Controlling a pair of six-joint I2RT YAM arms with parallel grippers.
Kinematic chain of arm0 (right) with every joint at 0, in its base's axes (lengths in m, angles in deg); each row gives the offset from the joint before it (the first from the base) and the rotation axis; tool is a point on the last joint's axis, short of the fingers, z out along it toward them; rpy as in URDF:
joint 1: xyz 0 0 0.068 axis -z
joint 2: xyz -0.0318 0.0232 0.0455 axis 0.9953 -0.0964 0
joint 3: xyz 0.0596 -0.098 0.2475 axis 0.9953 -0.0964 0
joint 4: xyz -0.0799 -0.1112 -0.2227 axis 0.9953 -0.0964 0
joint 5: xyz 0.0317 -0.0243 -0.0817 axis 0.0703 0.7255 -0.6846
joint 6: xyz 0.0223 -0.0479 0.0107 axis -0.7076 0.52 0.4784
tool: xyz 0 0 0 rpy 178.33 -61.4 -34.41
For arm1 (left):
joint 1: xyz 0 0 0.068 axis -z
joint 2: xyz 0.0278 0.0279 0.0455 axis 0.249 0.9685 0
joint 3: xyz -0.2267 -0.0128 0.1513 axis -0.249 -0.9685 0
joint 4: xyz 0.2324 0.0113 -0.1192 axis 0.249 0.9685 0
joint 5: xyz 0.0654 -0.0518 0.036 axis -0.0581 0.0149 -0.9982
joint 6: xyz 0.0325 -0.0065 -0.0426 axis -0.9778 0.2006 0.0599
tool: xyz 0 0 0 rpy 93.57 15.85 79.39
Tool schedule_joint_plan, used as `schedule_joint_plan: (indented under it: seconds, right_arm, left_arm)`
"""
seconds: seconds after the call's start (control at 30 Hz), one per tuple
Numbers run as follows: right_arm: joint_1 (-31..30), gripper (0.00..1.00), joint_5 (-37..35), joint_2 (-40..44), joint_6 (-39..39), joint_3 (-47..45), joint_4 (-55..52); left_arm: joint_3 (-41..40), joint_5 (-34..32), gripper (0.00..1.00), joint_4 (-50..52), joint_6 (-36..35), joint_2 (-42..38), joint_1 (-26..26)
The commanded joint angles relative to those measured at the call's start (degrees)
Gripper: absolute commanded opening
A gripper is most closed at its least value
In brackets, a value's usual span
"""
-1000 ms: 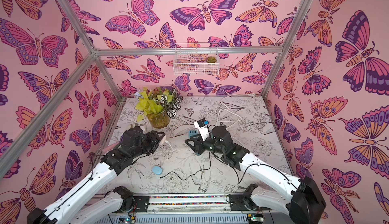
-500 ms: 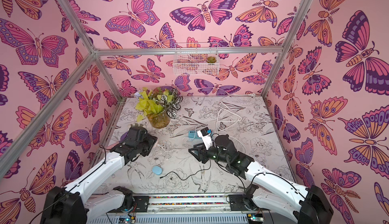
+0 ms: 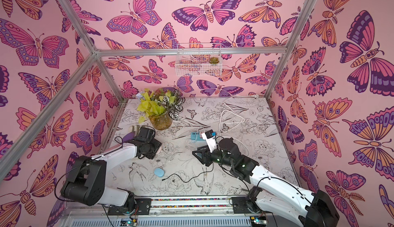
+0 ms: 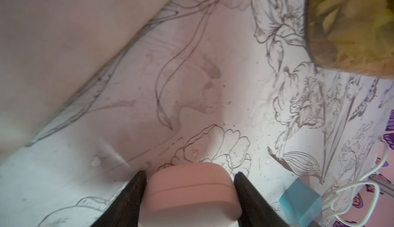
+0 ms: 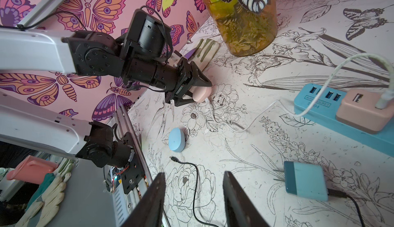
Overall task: Charge the bluetooth headset
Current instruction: Place the bluetooth headset at the center of the board.
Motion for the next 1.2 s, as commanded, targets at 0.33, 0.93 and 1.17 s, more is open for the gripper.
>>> schedule_joint_plan:
  seconds: [0.33, 0.93, 1.17]
  right_arm:
    - [-0.43, 0.46, -2.21, 1.36, -0.81, -1.46, 0.67]
    - [-0.37, 0.49, -5.72, 2.52, -0.88, -0.51, -3.38]
    - [-0.22, 0.52, -10.98, 2.48, -1.53, 1.29, -9.89]
  left_arm:
    - [2.09, 0.89, 0.79, 1.66, -1.22, 3.04, -0.46]
    - [-0.60, 2.63, 0.81, 7.45, -5.64, -12.98, -0.41]
    - [-1.16, 6.14, 0.78, 10.29, -9.16, -20.27, 1.11]
